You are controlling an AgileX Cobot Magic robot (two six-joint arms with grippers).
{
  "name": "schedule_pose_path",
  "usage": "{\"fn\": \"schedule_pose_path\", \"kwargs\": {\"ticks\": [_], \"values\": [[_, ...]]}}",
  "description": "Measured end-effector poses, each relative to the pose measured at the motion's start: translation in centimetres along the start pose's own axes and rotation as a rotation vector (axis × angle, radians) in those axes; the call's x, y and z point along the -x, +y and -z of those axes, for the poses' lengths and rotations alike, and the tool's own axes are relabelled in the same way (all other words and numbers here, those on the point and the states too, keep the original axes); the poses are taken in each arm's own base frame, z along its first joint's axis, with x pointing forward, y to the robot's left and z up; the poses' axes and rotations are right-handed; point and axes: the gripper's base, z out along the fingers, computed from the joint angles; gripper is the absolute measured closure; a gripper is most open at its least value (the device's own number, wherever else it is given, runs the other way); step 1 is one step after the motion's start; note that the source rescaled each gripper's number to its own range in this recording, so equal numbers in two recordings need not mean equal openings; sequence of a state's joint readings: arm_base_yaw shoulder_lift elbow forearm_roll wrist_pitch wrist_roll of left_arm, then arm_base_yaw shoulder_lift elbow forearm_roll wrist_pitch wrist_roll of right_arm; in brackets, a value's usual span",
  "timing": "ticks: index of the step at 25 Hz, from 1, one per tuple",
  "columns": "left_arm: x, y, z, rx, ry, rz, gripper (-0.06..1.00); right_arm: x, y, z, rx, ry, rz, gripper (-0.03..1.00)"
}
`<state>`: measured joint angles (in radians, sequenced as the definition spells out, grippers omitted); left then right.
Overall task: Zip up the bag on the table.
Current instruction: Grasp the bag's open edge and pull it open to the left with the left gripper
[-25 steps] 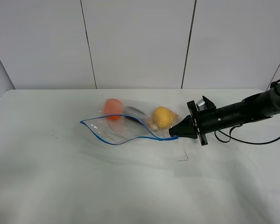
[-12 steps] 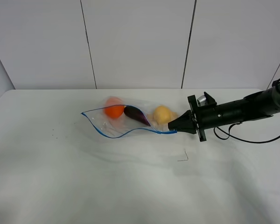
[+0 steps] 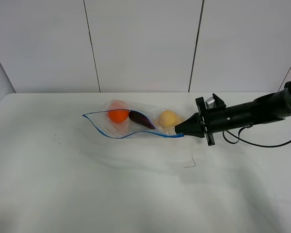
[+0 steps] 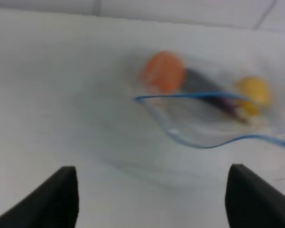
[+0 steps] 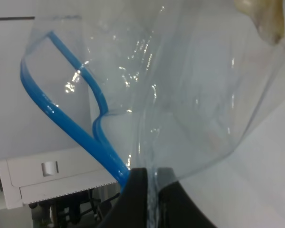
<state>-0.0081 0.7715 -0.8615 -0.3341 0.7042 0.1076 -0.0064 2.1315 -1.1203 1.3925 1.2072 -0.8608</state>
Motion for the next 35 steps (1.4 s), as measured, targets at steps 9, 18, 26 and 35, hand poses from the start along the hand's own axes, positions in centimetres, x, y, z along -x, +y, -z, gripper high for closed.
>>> {"fn": "schedule_pose_path", "kwargs": {"ticks": [9, 18, 26, 35], "values": [[-1.9, -1.8, -10.9, -0.243, 0.282, 0.318, -0.06, 0.0, 0.0, 0.0, 0.0, 0.0, 0.0, 0.97], [-9.1, -8.4, -16.5, -0.255, 0.376, 0.413, -0.06, 0.0, 0.0, 0.0, 0.0, 0.0, 0.0, 0.97], [-11.8, -12.9, -21.0, -0.206, 0.437, 0.489, -0.06, 0.0, 0.0, 0.0, 0.0, 0.0, 0.0, 0.97], [-13.0, -15.9, -24.9, -0.143, 0.455, 0.662, -0.06, 0.0, 0.0, 0.0, 0.0, 0.0, 0.0, 0.97]]}}
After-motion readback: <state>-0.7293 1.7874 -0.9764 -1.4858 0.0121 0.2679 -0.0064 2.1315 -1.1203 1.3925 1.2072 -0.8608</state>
